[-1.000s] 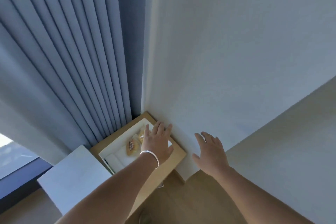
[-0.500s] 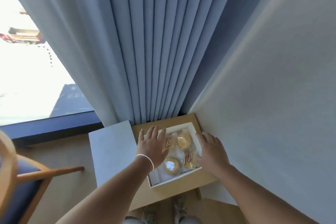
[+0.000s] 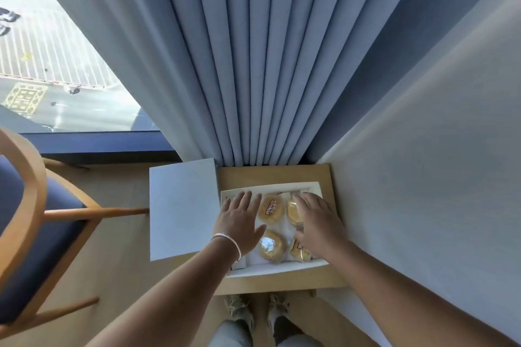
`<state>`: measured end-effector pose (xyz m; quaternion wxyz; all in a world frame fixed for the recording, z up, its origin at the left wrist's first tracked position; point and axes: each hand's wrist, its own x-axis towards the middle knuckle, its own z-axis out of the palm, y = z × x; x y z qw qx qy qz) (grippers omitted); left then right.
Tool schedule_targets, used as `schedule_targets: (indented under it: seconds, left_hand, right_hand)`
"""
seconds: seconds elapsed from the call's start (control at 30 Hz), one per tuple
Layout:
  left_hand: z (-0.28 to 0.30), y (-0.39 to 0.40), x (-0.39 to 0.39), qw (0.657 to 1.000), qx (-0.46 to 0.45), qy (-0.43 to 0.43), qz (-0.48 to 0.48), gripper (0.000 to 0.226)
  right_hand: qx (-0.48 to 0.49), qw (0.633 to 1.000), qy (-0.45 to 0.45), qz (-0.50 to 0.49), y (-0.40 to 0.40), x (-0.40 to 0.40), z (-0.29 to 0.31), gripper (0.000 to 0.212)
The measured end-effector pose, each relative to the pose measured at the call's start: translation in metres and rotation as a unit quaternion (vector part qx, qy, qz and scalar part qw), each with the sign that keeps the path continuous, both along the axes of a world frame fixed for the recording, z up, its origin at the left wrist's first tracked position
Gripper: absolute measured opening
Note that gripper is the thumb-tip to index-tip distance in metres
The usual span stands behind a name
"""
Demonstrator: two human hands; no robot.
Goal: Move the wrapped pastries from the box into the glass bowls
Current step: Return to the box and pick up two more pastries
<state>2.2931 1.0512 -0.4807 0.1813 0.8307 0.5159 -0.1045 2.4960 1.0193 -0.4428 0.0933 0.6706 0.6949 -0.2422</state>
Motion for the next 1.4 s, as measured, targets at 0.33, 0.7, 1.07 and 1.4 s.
schedule_targets:
  seconds: [0.33, 0.7, 1.07, 1.4]
  left_hand:
    - [-0.103, 0.02, 0.04, 0.996, -0.088, -0.023, -0.016, 0.088]
    - [-0.175, 0.036, 0.071, 0.99, -0.121, -0.071, 0.012, 0.104]
    - [-0.09, 0.032, 0.043, 0.996, -0.049, -0.066, 0.044, 0.087]
    - [0.035, 0.019, -0.045, 0.987, 0.057, -0.039, 0.142, 0.089]
  right_hand:
    - [-0.03, 0.997, -0.039, 0.062, 0.034, 0.016, -0.105, 0.094]
    - [-0.015, 0.978, -0.158, 0.133, 0.047, 0.028, -0.169, 0.095]
    - [0.014, 0.989, -0.123, 0.085, 0.044, 0.016, -0.089, 0.083]
    - [0.115, 0.982, -0.071, 0.131, 0.054, -0.035, 0.031, 0.084]
